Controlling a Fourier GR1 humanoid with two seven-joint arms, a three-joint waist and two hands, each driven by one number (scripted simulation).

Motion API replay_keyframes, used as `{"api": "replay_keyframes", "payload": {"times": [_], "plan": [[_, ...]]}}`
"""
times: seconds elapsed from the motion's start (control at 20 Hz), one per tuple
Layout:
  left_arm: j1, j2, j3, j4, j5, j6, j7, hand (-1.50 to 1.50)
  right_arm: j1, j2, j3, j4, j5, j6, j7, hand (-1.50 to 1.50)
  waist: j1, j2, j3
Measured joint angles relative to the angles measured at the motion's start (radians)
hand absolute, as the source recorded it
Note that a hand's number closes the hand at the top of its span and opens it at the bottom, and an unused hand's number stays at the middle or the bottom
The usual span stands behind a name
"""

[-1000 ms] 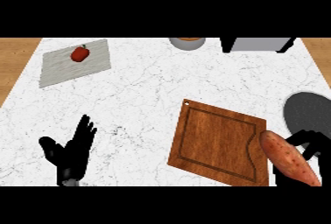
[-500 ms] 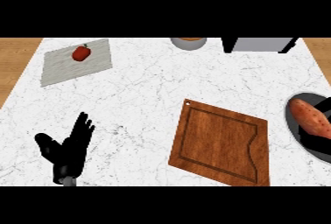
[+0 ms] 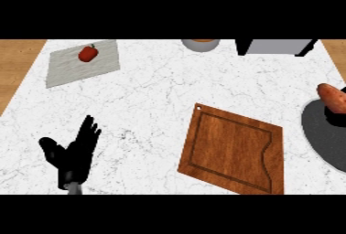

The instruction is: Pick the sweet potato from the cutting board and place it in the pan

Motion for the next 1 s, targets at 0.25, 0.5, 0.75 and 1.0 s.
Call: {"api": "replay_keyframes", "payload": {"times": [0.25, 0.5, 0.75, 1.0], "plan": [[-0.009, -0.010, -0.019, -0.002, -0.014, 0.004, 0.002, 0.00, -0.122, -0.079, -0.029, 0.301, 0.050, -0.049, -0.049, -1.50, 0.020, 0.008, 0.001], [-0.022, -0.009, -0.022, -0.007, -0.013, 0.000, 0.015, 0.00, -0.215, -0.128, -0.045, 0.547, 0.059, -0.030, -0.128, -1.50, 0.033, 0.013, 0.003], [-0.025, -0.022, -0.027, 0.004, -0.018, 0.005, 0.002, 0.00, -0.272, -0.130, -0.110, 0.669, -0.007, -0.050, -0.281, -1.50, 0.032, 0.015, 0.005], [-0.015, -0.021, -0.018, 0.005, -0.014, 0.005, -0.004, 0.00, -0.327, -0.121, -0.235, 0.708, -0.172, 0.079, -0.426, -1.50, 0.020, 0.010, 0.006]]}}
